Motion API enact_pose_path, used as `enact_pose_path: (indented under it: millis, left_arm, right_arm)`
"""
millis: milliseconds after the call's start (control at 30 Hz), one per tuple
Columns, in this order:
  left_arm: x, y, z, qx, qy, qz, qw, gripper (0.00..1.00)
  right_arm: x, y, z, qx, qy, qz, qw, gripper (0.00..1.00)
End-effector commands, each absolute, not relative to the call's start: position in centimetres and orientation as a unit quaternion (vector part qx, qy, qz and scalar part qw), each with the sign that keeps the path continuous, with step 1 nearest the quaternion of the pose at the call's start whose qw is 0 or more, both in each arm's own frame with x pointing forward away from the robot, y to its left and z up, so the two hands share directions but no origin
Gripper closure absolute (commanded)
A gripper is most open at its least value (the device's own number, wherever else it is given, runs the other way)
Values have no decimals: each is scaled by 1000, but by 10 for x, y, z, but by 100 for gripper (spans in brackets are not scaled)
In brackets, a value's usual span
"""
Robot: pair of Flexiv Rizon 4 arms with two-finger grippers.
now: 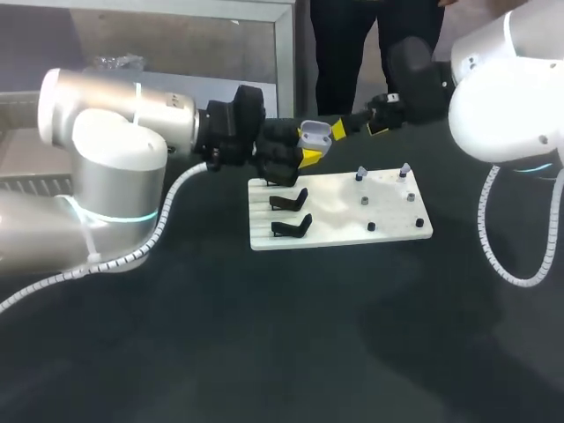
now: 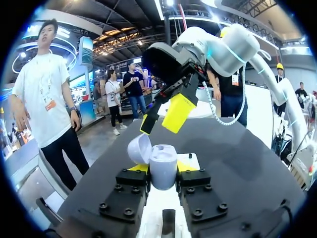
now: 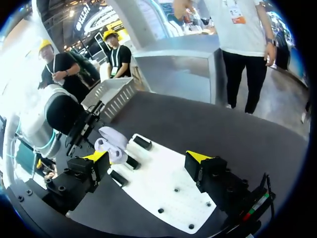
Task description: Pick up each earbud case from the left stands, insert the matching earbuds, close the lid, and place the case in the box.
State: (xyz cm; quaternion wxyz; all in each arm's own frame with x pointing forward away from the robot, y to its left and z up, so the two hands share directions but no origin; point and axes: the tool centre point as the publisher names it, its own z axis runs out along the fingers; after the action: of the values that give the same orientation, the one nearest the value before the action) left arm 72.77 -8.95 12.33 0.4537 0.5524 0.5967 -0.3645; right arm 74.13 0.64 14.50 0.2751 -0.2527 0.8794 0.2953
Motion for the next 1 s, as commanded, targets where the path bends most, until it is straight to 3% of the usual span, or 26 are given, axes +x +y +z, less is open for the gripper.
enact_pose_path:
  millis: [33,467,1000]
  left_arm:
    - [731,-73,129,537,568,-394,483,100]
    - [745,-61,154,491,534,-473,500,100]
    - [746,-41,170,494,525,-461,517,100]
  right_arm:
    - [725,-15,151,-267,886,251,285,0]
    - [719,-78,148,-277,923,79,257,0]
    - [716,-111,115,-261,944,10,203,0]
